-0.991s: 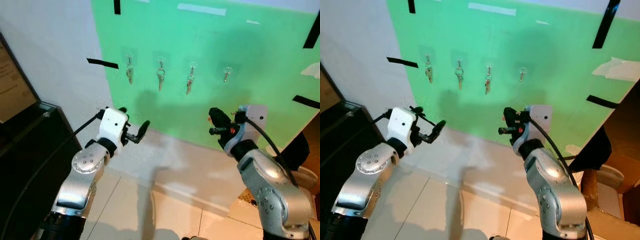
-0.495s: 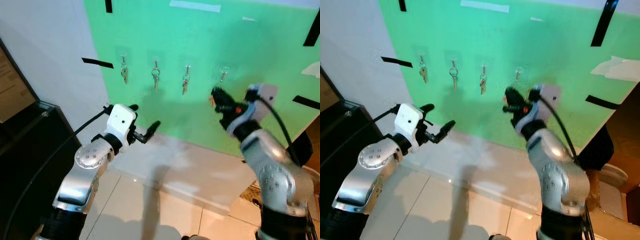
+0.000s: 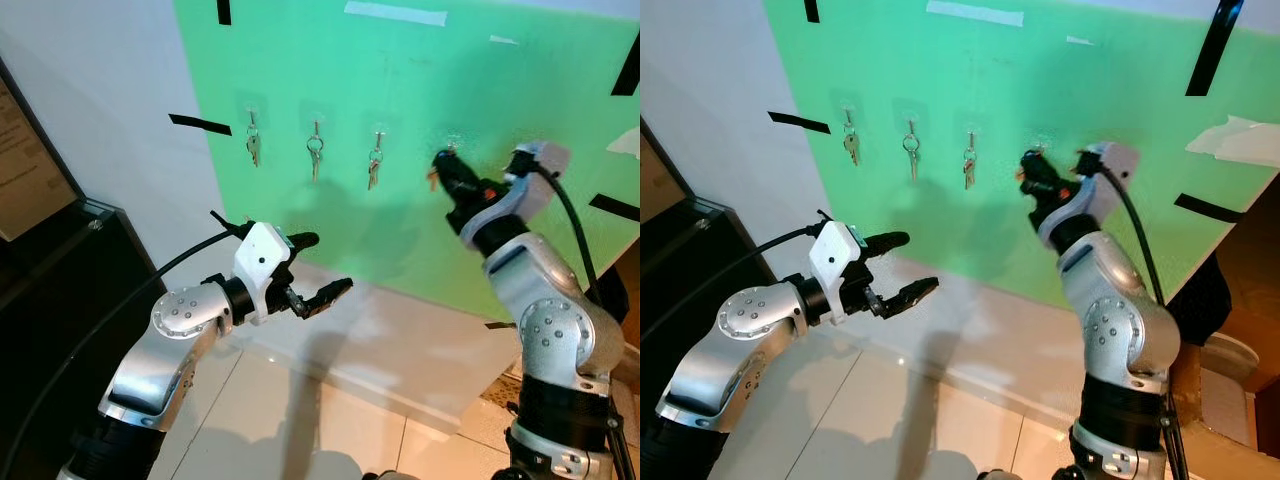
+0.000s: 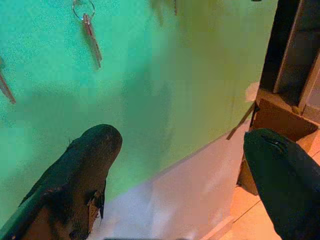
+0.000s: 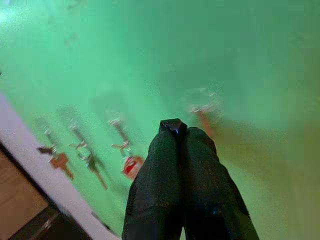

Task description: Hang keys on a hook

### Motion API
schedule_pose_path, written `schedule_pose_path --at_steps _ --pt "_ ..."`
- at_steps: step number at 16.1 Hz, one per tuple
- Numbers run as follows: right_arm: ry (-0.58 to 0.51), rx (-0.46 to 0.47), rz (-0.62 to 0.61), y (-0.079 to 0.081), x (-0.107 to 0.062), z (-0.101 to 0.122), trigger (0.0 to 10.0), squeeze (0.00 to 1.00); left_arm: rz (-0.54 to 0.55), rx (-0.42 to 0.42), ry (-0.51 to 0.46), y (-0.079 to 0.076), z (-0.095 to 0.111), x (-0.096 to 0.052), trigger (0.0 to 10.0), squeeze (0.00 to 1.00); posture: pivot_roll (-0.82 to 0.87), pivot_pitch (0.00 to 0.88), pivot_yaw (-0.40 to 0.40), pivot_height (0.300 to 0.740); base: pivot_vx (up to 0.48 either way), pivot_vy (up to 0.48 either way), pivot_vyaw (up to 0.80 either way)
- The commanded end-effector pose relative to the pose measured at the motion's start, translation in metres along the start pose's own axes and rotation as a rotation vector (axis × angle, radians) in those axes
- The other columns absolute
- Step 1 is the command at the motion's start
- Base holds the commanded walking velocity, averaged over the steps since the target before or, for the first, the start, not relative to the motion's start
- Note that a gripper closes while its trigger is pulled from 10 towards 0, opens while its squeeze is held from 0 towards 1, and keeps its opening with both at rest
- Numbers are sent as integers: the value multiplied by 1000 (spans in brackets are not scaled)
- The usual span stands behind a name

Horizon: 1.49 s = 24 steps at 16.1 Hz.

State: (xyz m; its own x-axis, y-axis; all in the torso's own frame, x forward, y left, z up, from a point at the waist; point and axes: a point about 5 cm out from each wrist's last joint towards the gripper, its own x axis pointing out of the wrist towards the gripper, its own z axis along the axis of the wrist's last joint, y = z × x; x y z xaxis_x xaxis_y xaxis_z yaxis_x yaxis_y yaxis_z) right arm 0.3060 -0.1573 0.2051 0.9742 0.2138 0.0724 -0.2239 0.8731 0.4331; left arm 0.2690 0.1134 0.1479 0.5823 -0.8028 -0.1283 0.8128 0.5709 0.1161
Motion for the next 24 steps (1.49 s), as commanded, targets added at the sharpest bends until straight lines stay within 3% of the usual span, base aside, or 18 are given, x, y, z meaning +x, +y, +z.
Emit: schedule_pose_path --at_steps 1,9,24 --pt "-23 21 -18 -2 2 3 10000 0 -16 20 -17 1 8 0 10000 0 -34 0 15 740 0 0 0" --pt "-7 53 -86 -11 6 -6 10000 0 -40 13 -18 0 9 1 10000 0 -34 0 19 740 0 0 0" --pt "-46 155 28 0 7 3 10000 0 -71 19 -11 -2 10 2 10000 0 -31 0 20 740 0 0 0"
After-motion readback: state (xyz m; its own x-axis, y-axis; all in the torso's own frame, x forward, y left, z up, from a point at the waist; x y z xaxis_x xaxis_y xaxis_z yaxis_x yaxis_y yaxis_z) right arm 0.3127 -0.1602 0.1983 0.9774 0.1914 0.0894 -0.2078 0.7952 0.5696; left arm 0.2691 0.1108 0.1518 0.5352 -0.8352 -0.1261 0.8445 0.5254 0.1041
